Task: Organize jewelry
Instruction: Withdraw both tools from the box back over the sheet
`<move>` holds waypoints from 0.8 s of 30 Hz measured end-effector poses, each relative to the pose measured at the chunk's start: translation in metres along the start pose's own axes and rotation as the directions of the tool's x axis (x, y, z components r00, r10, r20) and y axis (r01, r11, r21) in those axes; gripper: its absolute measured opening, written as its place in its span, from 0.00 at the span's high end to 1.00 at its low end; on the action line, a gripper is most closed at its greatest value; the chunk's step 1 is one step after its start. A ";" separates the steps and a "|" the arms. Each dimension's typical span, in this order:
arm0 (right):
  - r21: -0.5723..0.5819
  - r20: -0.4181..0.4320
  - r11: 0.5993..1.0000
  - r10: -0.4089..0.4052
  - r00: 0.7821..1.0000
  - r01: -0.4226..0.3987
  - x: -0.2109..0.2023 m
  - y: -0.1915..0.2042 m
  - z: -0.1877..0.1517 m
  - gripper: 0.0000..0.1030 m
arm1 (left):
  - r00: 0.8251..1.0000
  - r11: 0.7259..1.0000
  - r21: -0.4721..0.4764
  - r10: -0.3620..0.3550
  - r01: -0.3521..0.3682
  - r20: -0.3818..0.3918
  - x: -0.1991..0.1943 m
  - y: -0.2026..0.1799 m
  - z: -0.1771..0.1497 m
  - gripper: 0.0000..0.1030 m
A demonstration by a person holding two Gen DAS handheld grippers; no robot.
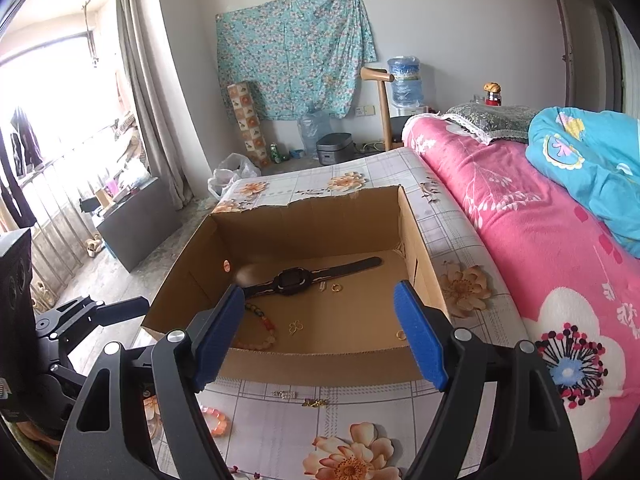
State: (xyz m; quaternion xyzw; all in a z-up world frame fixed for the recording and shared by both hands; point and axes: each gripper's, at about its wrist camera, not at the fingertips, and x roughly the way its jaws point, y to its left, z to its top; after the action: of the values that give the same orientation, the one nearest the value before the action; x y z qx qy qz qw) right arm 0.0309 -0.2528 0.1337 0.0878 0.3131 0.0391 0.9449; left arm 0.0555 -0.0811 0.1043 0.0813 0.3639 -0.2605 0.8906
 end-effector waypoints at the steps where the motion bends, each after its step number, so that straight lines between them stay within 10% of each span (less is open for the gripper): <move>1: 0.000 -0.002 1.000 0.006 1.000 -0.006 -0.001 0.000 -0.002 0.27 | 1.000 1.000 0.002 0.000 0.000 -0.004 0.000 0.000 -0.003 0.19; 24: 0.039 -0.293 0.999 0.013 0.956 -0.002 0.034 -0.039 -0.089 0.27 | 0.992 0.992 0.118 -0.026 0.041 -0.121 0.054 -0.034 -0.067 0.18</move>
State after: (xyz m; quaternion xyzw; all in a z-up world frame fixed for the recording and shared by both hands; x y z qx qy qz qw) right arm 0.0057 -0.2745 0.0363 0.1001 0.4502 0.0495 0.8859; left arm 0.0295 -0.1092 0.0201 0.1441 0.4013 -0.2916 0.8563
